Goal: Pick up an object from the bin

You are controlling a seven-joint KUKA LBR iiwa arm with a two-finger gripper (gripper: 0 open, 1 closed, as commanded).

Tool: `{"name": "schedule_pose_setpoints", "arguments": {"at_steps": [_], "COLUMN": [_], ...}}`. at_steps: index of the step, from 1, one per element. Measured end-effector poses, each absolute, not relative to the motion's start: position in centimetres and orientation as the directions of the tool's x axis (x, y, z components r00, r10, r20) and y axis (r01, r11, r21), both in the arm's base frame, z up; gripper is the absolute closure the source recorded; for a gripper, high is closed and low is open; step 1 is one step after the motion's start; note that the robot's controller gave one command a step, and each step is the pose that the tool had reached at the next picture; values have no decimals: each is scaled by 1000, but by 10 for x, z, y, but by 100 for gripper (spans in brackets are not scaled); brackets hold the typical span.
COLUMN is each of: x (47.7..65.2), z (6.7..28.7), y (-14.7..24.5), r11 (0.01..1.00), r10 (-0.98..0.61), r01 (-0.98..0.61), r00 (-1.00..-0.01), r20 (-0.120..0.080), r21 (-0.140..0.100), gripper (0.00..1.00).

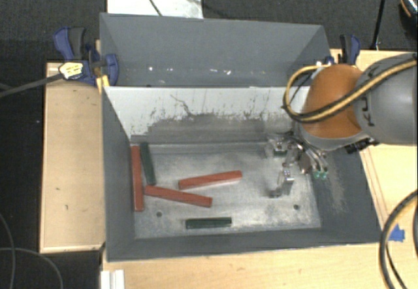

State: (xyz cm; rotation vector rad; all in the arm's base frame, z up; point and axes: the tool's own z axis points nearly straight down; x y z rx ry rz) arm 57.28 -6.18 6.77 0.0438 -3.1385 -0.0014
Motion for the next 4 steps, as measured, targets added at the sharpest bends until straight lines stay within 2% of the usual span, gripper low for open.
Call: {"name": "schedule_pose_setpoints", "arguments": {"at_steps": [1, 2, 3, 4], "x": [545, 575, 576, 543], "z": [112, 69, 71, 205], "y": [13, 82, 79, 51], "r11": [999, 995, 995, 995], "r10": [44, -103, -101, -97], "r01": [44, -103, -101, -97], "r00": [-999, -995, -995, -995], "r20": [0, -4, -5, -9], "r21": [5, 4, 1, 0], "gripper": [0, 0, 100, 100]}}
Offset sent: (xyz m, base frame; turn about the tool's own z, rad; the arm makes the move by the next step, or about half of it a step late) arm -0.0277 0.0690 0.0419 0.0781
